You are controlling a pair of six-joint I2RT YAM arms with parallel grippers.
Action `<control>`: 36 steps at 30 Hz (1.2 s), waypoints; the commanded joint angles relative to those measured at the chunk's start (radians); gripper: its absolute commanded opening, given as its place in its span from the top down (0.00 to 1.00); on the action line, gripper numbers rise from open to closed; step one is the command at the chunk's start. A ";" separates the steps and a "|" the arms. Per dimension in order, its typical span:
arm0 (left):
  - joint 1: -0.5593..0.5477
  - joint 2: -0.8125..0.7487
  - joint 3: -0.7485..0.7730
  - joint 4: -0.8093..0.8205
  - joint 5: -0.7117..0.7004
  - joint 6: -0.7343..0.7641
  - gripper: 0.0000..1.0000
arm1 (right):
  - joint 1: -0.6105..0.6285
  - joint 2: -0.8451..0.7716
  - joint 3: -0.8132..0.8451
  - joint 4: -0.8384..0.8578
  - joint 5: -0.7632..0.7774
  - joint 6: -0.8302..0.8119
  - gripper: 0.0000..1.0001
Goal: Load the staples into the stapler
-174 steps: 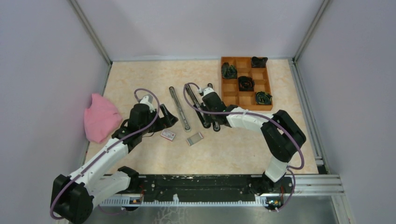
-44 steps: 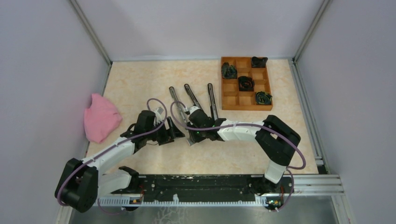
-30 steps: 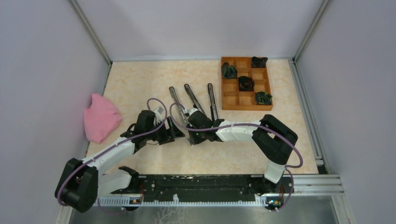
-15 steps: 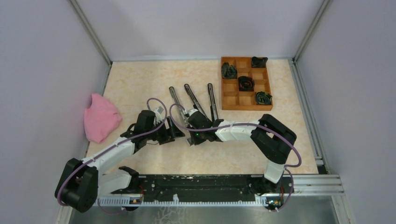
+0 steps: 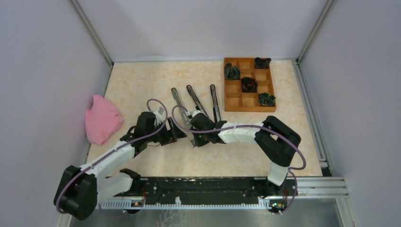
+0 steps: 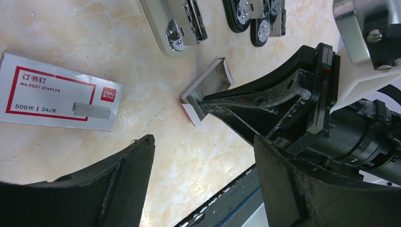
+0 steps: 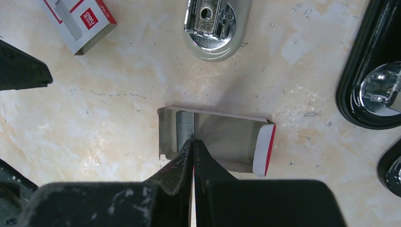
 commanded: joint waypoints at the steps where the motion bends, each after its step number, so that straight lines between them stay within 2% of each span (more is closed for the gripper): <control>1: 0.013 -0.044 -0.008 0.034 -0.021 -0.002 0.18 | 0.014 -0.073 0.020 -0.001 0.034 -0.013 1.00; 8: 0.039 -0.073 -0.018 0.095 0.022 0.003 0.18 | 0.007 -0.150 -0.004 0.027 0.029 -0.026 1.00; 13: 0.071 -0.091 -0.038 0.183 0.098 0.000 0.18 | -0.031 -0.204 -0.041 0.076 -0.029 -0.031 1.00; 22: 0.100 -0.114 -0.077 0.456 0.256 -0.059 0.18 | -0.128 -0.343 -0.146 0.277 -0.251 -0.041 1.00; 30: 0.101 -0.093 -0.088 0.704 0.357 -0.130 0.25 | -0.205 -0.432 -0.210 0.464 -0.437 0.008 1.00; 36: 0.101 -0.088 -0.087 0.832 0.416 -0.164 0.29 | -0.229 -0.457 -0.229 0.573 -0.533 0.048 1.00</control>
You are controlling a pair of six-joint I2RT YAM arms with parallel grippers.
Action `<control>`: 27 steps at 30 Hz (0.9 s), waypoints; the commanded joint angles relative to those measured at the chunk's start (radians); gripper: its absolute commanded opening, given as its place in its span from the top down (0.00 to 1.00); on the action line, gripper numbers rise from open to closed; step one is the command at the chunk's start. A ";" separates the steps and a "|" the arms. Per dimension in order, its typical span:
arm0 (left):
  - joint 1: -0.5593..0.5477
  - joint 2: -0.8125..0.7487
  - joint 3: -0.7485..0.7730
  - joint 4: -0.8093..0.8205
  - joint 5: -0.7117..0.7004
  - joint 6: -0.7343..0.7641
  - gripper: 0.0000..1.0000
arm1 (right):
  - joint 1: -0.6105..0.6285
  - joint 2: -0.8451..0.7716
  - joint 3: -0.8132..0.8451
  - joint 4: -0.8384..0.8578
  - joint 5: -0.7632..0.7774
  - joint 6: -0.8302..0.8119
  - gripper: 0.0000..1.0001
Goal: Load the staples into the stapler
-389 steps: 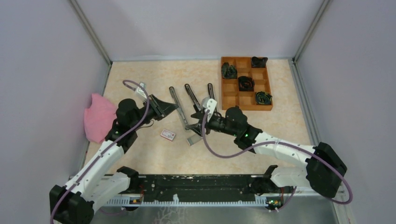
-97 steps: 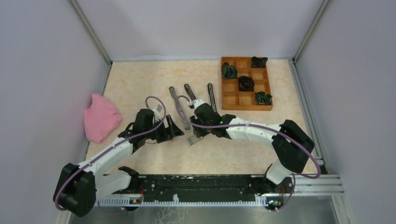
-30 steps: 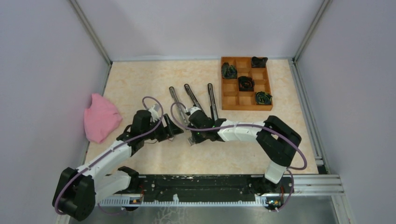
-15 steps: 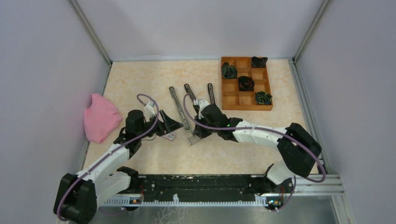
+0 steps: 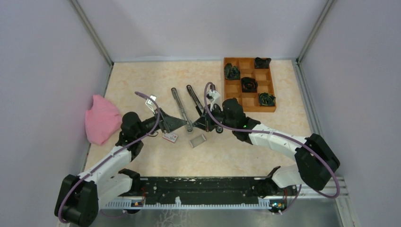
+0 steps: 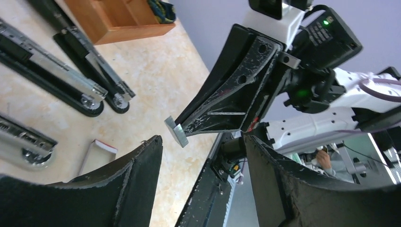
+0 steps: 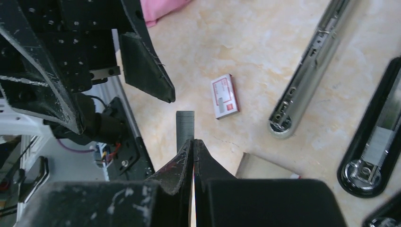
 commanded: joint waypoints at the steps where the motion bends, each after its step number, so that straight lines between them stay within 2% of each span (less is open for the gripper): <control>1: 0.005 0.005 -0.008 0.179 0.079 -0.046 0.30 | -0.015 -0.047 -0.008 0.168 -0.124 0.045 1.00; 7: 0.005 0.025 -0.007 0.239 0.104 -0.072 0.33 | -0.030 -0.042 -0.039 0.316 -0.213 0.112 1.00; 14: 0.006 0.030 -0.012 0.280 0.112 -0.098 0.36 | -0.037 -0.025 -0.043 0.378 -0.256 0.144 1.00; 21: 0.005 0.045 -0.017 0.335 0.146 -0.130 0.47 | -0.045 0.008 -0.055 0.494 -0.296 0.212 1.00; 27: 0.005 0.049 -0.024 0.361 0.145 -0.146 0.55 | -0.045 0.029 -0.051 0.510 -0.311 0.224 1.00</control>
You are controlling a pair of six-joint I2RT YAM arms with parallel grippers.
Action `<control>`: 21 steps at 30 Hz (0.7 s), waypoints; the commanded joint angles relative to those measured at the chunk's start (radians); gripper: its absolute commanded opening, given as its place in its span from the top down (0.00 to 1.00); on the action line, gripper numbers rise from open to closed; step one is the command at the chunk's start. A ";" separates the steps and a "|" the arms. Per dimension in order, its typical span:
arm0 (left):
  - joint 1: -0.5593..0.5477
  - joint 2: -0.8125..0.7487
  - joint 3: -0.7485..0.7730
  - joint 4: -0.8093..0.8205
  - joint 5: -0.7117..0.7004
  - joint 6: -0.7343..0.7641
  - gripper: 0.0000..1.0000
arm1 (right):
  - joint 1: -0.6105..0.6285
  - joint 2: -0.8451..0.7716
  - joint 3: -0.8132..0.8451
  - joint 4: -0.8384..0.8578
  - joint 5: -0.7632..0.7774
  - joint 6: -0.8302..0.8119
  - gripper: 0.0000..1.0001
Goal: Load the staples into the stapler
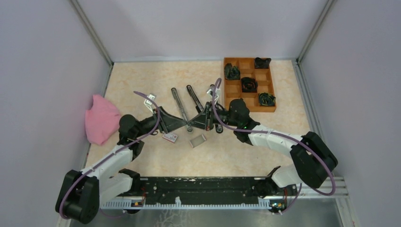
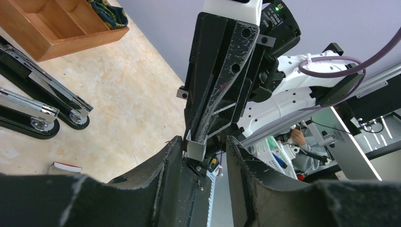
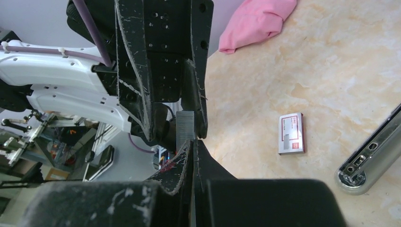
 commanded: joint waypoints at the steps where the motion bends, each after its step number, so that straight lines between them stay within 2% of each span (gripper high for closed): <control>1: 0.006 0.003 -0.011 0.074 0.022 -0.016 0.57 | -0.006 0.010 0.007 0.096 -0.032 0.019 1.00; 19: 0.005 -0.010 -0.016 0.050 -0.006 -0.020 0.75 | -0.006 0.023 0.004 0.112 -0.035 0.030 1.00; 21: 0.005 -0.022 -0.013 0.016 -0.023 -0.012 0.76 | -0.006 0.014 0.004 0.089 -0.018 0.010 0.96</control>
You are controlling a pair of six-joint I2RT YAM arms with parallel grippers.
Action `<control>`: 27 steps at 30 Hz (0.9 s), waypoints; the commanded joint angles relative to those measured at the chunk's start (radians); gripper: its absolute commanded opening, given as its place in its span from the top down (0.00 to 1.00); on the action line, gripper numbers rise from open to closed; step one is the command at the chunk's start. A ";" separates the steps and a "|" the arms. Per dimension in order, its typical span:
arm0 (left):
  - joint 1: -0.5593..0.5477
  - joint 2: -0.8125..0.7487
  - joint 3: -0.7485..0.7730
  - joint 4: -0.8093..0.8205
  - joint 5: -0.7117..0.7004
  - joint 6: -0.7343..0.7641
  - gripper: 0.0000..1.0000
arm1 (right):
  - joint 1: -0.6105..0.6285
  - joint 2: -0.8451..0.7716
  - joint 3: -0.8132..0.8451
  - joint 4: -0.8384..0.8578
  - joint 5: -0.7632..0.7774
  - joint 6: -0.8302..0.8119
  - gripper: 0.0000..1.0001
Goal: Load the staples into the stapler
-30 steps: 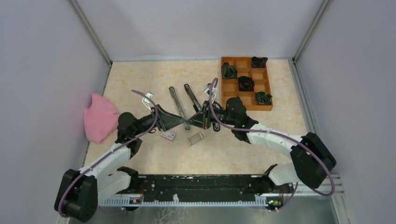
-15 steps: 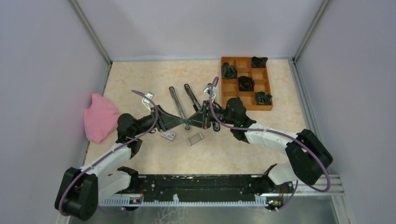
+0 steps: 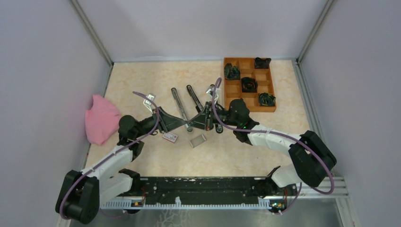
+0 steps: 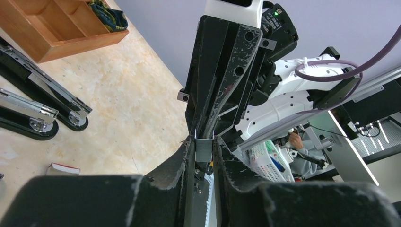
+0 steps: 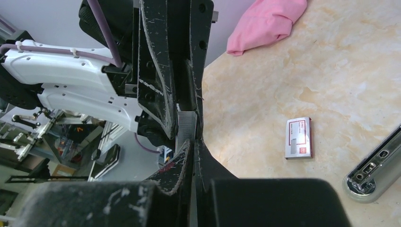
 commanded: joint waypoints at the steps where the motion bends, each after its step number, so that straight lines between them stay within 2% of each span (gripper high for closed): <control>1: 0.004 -0.034 -0.002 -0.044 -0.033 0.020 0.76 | -0.006 -0.014 0.004 0.017 0.025 -0.037 0.94; 6: 0.004 -0.097 0.034 -0.254 -0.131 0.079 0.77 | -0.006 -0.055 0.007 -0.087 0.089 -0.122 0.82; 10: 0.000 -0.150 0.083 -0.485 -0.247 0.126 0.78 | -0.007 -0.101 0.010 -0.184 0.161 -0.203 0.78; 14: -0.016 -0.172 0.119 -0.610 -0.356 0.129 0.80 | 0.005 -0.153 0.002 -0.243 0.245 -0.300 0.72; 21: -0.063 -0.159 0.172 -0.728 -0.510 0.091 0.84 | 0.102 -0.196 0.011 -0.338 0.466 -0.569 0.64; 24: -0.087 -0.147 0.188 -0.760 -0.569 0.051 0.84 | 0.183 -0.194 0.005 -0.327 0.589 -0.731 0.63; 27: -0.123 -0.155 0.188 -0.774 -0.645 0.005 0.85 | 0.224 -0.185 -0.014 -0.282 0.650 -0.867 0.62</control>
